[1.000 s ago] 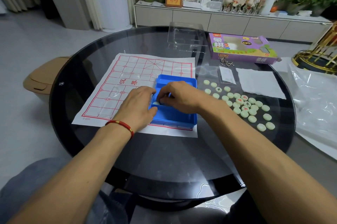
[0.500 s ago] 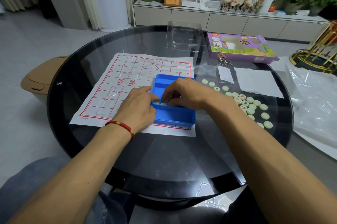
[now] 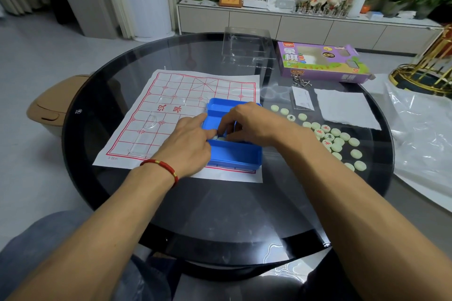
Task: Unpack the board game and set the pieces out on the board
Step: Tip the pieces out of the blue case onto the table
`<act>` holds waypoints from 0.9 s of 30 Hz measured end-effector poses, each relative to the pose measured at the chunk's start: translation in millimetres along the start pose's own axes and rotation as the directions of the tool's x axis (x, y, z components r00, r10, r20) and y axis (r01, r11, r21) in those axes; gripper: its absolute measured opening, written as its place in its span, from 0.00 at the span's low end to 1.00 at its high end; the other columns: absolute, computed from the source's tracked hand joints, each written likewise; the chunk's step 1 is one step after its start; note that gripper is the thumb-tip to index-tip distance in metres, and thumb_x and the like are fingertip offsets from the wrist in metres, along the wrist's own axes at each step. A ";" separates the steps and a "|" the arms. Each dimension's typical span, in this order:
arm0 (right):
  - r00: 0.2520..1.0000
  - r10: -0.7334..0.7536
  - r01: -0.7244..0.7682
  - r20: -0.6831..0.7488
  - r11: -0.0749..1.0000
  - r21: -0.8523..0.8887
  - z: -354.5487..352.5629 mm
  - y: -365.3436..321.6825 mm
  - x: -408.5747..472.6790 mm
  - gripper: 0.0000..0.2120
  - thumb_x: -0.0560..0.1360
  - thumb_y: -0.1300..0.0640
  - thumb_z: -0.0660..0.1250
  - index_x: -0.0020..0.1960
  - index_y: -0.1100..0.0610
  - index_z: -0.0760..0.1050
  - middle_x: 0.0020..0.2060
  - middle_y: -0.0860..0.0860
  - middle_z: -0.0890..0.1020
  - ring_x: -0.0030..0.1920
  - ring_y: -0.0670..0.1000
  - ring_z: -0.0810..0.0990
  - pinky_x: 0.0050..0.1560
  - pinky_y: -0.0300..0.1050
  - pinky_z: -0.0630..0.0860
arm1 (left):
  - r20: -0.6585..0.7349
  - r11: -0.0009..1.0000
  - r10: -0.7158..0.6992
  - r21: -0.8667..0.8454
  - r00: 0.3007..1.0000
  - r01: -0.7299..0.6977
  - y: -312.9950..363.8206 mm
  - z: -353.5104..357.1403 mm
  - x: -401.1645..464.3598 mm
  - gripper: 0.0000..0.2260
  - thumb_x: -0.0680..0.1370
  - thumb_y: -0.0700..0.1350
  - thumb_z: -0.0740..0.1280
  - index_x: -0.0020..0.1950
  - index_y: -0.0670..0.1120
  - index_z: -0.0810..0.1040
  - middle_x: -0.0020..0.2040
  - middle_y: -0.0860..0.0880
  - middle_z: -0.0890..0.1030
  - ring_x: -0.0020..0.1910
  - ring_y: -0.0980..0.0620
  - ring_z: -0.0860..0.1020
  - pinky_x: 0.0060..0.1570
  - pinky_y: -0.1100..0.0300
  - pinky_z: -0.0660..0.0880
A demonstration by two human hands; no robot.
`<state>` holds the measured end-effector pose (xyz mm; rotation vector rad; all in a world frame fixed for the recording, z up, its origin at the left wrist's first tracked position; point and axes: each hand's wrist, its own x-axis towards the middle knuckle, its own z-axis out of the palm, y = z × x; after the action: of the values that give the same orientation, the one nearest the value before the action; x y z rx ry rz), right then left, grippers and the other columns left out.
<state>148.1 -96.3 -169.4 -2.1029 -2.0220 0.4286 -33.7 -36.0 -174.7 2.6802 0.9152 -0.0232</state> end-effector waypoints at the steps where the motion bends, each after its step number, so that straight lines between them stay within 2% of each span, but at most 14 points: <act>1: 1.000 -0.002 0.002 -0.015 1.000 -0.006 1.0 -0.4 0.4 0.08 0.77 0.55 0.73 0.55 0.50 0.84 0.47 0.48 0.85 0.44 0.46 0.81 0.48 0.44 0.80 | 0.005 1.000 0.001 0.001 1.000 -0.001 0.1 -0.3 0.5 0.21 0.84 0.42 0.56 0.78 0.51 0.67 0.81 0.49 0.55 0.79 0.48 0.52 0.76 0.53 0.56; 5: 0.999 -0.007 0.006 -0.034 1.000 -0.017 2.0 -0.2 0.9 0.06 0.77 0.55 0.73 0.53 0.50 0.85 0.46 0.47 0.85 0.42 0.44 0.80 0.46 0.40 0.79 | -0.016 1.000 0.002 -0.010 1.000 -0.002 -2.1 -2.3 2.5 0.19 0.84 0.43 0.57 0.76 0.49 0.71 0.80 0.50 0.59 0.77 0.49 0.55 0.75 0.53 0.57; 9: 0.998 0.026 -0.029 -0.053 0.998 -0.047 -0.8 4.9 -0.8 0.06 0.76 0.51 0.73 0.51 0.50 0.85 0.44 0.47 0.84 0.42 0.47 0.80 0.48 0.47 0.80 | -0.121 1.000 -0.016 -0.019 0.993 0.013 -0.9 -3.5 11.1 0.16 0.84 0.42 0.58 0.70 0.48 0.77 0.74 0.48 0.69 0.73 0.48 0.63 0.72 0.55 0.63; 11: 0.996 0.055 -0.059 -0.069 0.996 -0.065 -2.0 7.9 -2.8 0.08 0.76 0.49 0.73 0.52 0.50 0.84 0.43 0.47 0.83 0.43 0.49 0.79 0.48 0.51 0.80 | -0.187 0.999 -0.034 -0.032 0.982 0.029 0.1 -4.6 18.4 0.14 0.84 0.43 0.61 0.67 0.47 0.80 0.69 0.47 0.74 0.70 0.48 0.67 0.67 0.54 0.67; 15: 0.997 0.042 -0.048 -0.072 0.996 -0.080 1.1 7.7 -4.8 0.11 0.77 0.48 0.72 0.58 0.49 0.82 0.45 0.47 0.82 0.44 0.48 0.78 0.47 0.50 0.80 | -0.268 0.997 -0.073 -0.039 0.961 0.065 1.2 -9.5 30.8 0.08 0.79 0.47 0.70 0.57 0.49 0.85 0.59 0.47 0.79 0.61 0.47 0.71 0.57 0.54 0.72; 18: 0.996 0.026 -0.034 -0.087 0.996 -0.088 2.9 5.6 -4.8 0.09 0.77 0.50 0.72 0.57 0.50 0.83 0.44 0.44 0.79 0.44 0.48 0.78 0.48 0.51 0.80 | -0.186 0.998 -0.056 -0.026 0.981 0.052 3.3 -17.0 39.6 0.06 0.75 0.48 0.75 0.49 0.48 0.87 0.51 0.48 0.84 0.52 0.49 0.77 0.51 0.55 0.75; 20: 0.992 0.018 -0.029 -0.128 0.995 -0.091 0.2 5.6 -4.4 0.10 0.77 0.51 0.72 0.58 0.51 0.83 0.43 0.45 0.78 0.44 0.48 0.76 0.47 0.48 0.78 | -0.090 0.999 -0.044 0.009 0.995 0.045 7.2 -24.8 44.0 0.07 0.73 0.49 0.77 0.47 0.48 0.87 0.46 0.48 0.85 0.45 0.49 0.79 0.47 0.55 0.77; 22: 0.980 0.009 -0.028 -0.200 0.996 -0.090 -7.2 8.4 -5.8 0.11 0.77 0.52 0.72 0.58 0.53 0.83 0.44 0.47 0.78 0.44 0.49 0.75 0.45 0.45 0.73 | -0.028 0.997 -0.028 0.071 0.999 0.030 12.8 -30.3 48.7 0.08 0.72 0.49 0.77 0.47 0.47 0.88 0.44 0.48 0.85 0.43 0.49 0.80 0.44 0.55 0.75; 24: 0.962 0.032 -0.055 -0.272 0.996 -0.075 -16.3 16.1 -10.5 0.10 0.77 0.52 0.72 0.56 0.55 0.83 0.45 0.49 0.81 0.42 0.50 0.76 0.42 0.43 0.69 | 0.025 0.992 -0.024 0.125 0.999 0.021 18.1 -33.4 53.1 0.09 0.72 0.49 0.78 0.47 0.45 0.87 0.44 0.48 0.86 0.44 0.48 0.81 0.47 0.54 0.79; 27: 0.943 0.108 -0.127 -0.315 0.991 -0.040 -26.0 33.6 -24.9 0.09 0.77 0.52 0.72 0.55 0.55 0.84 0.45 0.51 0.84 0.42 0.50 0.78 0.40 0.42 0.70 | 0.105 0.982 -0.026 0.187 0.994 0.006 23.9 -38.0 60.0 0.11 0.71 0.48 0.79 0.49 0.44 0.86 0.46 0.46 0.85 0.47 0.46 0.82 0.52 0.49 0.81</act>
<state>187.9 -121.1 -154.4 -2.1718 -1.7566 0.0439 25.3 -7.1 -138.6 2.8104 0.9431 -0.2664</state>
